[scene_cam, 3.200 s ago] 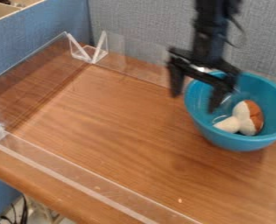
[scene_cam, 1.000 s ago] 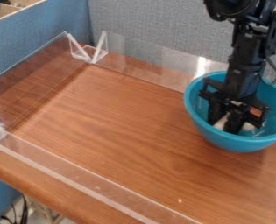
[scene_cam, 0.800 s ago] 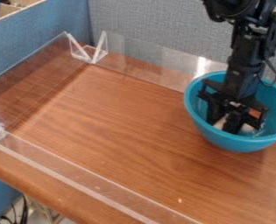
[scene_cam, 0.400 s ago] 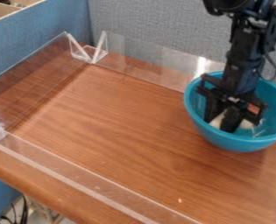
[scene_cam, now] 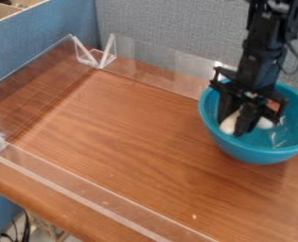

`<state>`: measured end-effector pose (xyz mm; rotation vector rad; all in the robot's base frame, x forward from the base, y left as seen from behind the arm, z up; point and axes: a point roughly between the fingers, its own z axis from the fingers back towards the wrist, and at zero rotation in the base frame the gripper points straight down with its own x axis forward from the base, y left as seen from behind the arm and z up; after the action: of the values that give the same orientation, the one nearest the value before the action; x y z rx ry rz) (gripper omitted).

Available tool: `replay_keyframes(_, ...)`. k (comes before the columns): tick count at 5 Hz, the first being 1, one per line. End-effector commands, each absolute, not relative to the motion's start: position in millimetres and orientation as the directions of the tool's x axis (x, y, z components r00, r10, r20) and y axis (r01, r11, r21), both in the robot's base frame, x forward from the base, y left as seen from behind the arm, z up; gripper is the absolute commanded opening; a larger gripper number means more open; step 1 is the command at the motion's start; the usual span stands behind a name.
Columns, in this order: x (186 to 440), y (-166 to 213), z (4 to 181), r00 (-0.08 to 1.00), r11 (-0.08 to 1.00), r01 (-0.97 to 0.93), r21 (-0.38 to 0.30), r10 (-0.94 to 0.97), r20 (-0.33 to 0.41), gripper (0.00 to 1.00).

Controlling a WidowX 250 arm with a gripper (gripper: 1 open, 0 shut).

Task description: Remove the mushroom from inside the blue bowl and put it on the table

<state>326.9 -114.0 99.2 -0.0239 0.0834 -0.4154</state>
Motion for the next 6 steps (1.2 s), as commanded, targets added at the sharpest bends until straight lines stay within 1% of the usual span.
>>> replay_keyframes(1,313.3,-96.8,155.4,0.929,0.929,0.370,0.003,-0.370,0.024,0.00)
replay_keyframes(4,309.7,-70.9,161.2,0.932,0.932,0.362,0.003,-0.362,0.031,0.00)
replay_keyframes(5,304.8,-56.6,160.3,0.935,0.936,0.353,0.001,-0.353,0.022,0.00)
replay_keyframes(6,300.0,-37.2,152.4,0.942,0.942,0.337,-0.003,-0.337,0.002,0.00)
